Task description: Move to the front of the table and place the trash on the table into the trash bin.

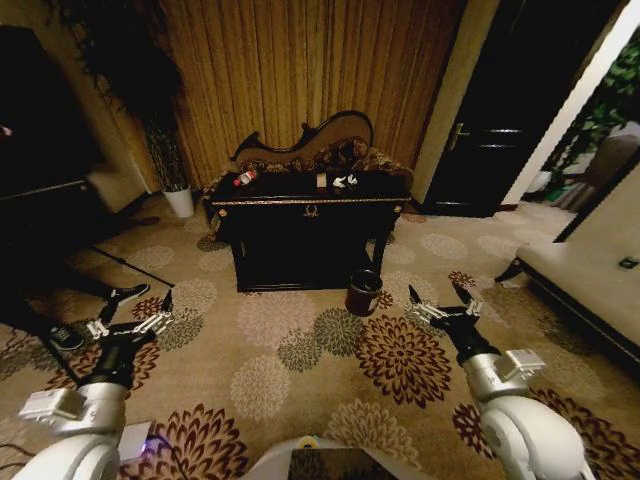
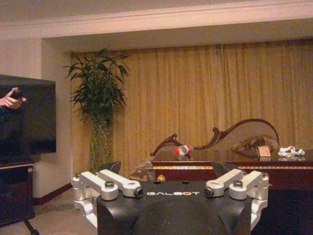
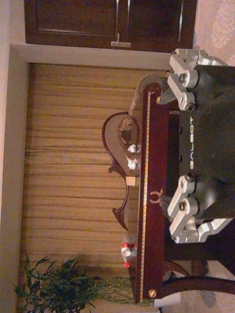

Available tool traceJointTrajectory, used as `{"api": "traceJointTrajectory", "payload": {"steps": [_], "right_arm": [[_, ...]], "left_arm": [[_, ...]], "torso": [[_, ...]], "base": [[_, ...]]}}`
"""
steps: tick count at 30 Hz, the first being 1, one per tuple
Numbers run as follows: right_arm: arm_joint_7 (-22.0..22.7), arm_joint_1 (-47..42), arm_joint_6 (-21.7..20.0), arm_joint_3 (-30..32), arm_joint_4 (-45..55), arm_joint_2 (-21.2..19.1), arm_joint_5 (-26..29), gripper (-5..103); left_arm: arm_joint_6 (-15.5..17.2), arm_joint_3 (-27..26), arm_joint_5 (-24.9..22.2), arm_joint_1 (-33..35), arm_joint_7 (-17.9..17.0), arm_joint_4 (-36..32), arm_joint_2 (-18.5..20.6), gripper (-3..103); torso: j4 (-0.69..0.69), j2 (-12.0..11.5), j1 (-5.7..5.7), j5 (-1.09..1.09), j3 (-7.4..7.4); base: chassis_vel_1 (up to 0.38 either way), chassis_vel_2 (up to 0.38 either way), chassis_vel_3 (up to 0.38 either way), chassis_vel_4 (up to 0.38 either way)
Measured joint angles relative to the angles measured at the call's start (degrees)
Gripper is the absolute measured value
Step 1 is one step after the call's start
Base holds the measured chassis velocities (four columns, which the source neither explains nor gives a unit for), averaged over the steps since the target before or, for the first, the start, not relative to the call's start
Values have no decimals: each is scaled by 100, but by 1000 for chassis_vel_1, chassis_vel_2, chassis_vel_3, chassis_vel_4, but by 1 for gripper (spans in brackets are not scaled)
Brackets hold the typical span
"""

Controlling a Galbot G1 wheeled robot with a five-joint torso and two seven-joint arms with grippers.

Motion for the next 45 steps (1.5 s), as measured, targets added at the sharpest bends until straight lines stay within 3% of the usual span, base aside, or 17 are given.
{"api": "traceJointTrajectory", "payload": {"steps": [8,45], "right_arm": [[-61,-4,-230,16,61,1,75,100],[-179,20,-220,-40,-31,37,58,100]], "left_arm": [[-22,10,20,-11,-11,15,-29,100],[-267,23,102,50,36,224,-112,100]], "torso": [[0,0,0,0,0],[1,-1,1,1,0]], "base": [[0,0,0,0],[-28,21,29,-19]]}}
